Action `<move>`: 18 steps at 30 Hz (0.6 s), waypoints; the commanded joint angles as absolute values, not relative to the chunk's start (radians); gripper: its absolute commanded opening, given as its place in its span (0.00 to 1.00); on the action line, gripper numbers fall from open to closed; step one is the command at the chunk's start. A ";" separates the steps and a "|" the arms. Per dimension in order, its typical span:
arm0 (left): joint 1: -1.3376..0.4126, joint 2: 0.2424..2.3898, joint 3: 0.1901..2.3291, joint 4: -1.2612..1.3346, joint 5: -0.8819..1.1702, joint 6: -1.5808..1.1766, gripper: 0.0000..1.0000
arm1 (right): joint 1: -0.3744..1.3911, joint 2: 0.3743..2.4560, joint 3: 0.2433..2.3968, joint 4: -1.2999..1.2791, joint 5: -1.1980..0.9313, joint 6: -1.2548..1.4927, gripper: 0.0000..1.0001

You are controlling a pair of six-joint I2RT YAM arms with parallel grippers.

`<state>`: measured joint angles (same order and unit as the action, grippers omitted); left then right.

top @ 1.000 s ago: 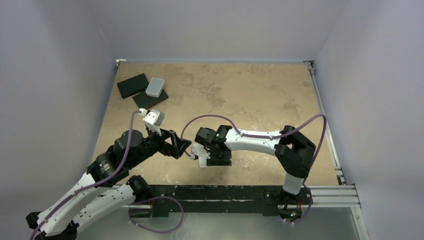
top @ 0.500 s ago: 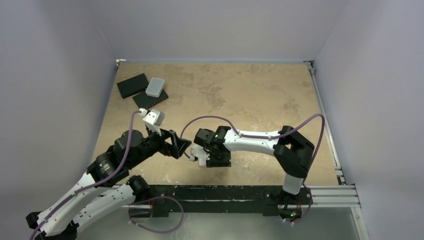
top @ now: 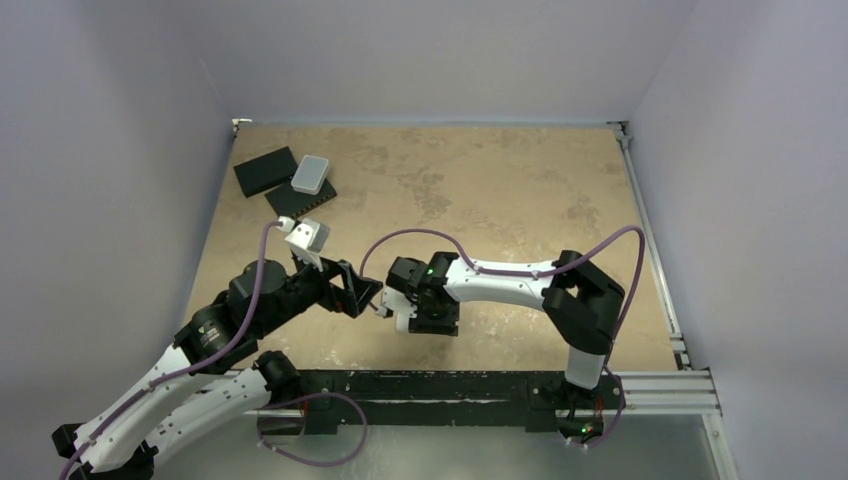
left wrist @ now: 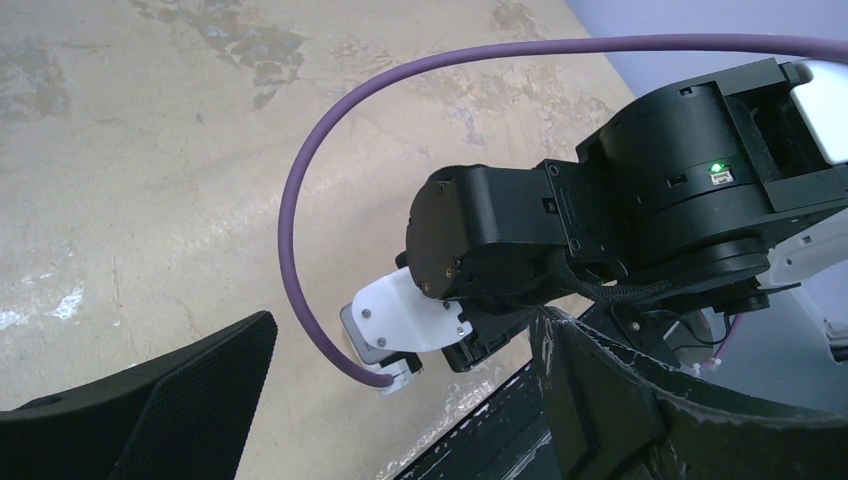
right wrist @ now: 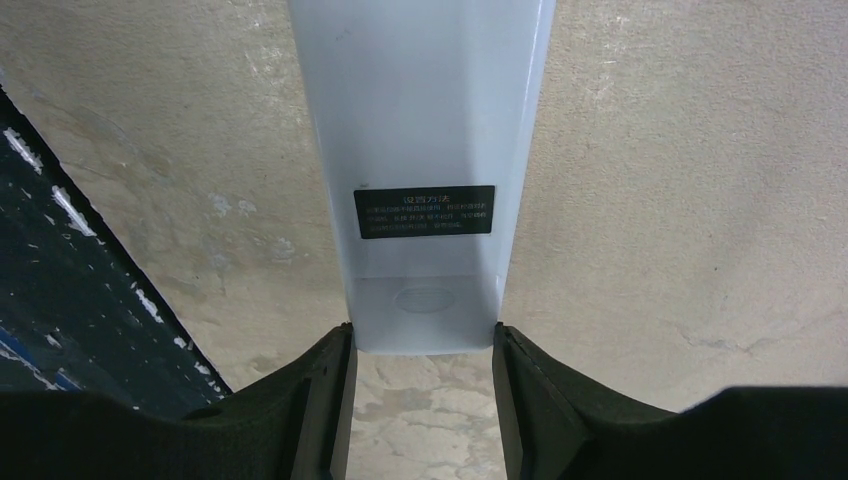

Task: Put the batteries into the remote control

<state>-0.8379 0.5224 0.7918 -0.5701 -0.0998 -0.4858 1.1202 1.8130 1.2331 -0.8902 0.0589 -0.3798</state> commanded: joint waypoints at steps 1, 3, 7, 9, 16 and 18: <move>-0.834 0.516 0.790 -0.535 -0.087 -0.466 0.99 | 1.131 1.812 1.251 -0.824 0.002 -0.344 0.31; -0.834 0.517 0.791 -0.534 -0.088 -0.466 0.99 | 1.131 1.813 1.252 -0.822 0.002 -0.344 0.34; -0.833 0.515 0.789 -0.534 -0.087 -0.467 0.99 | 1.131 1.811 1.250 -0.811 0.002 -0.343 0.40; -0.833 0.515 0.789 -0.535 -0.087 -0.466 0.99 | 1.131 1.809 1.248 -0.807 0.002 -0.344 0.43; -0.833 0.517 0.789 -0.535 -0.087 -0.466 0.99 | 1.131 1.806 1.244 -0.798 0.002 -0.339 0.53; -0.834 0.517 0.789 -0.534 -0.087 -0.466 0.99 | 1.131 1.803 1.243 -0.794 0.002 -0.338 0.55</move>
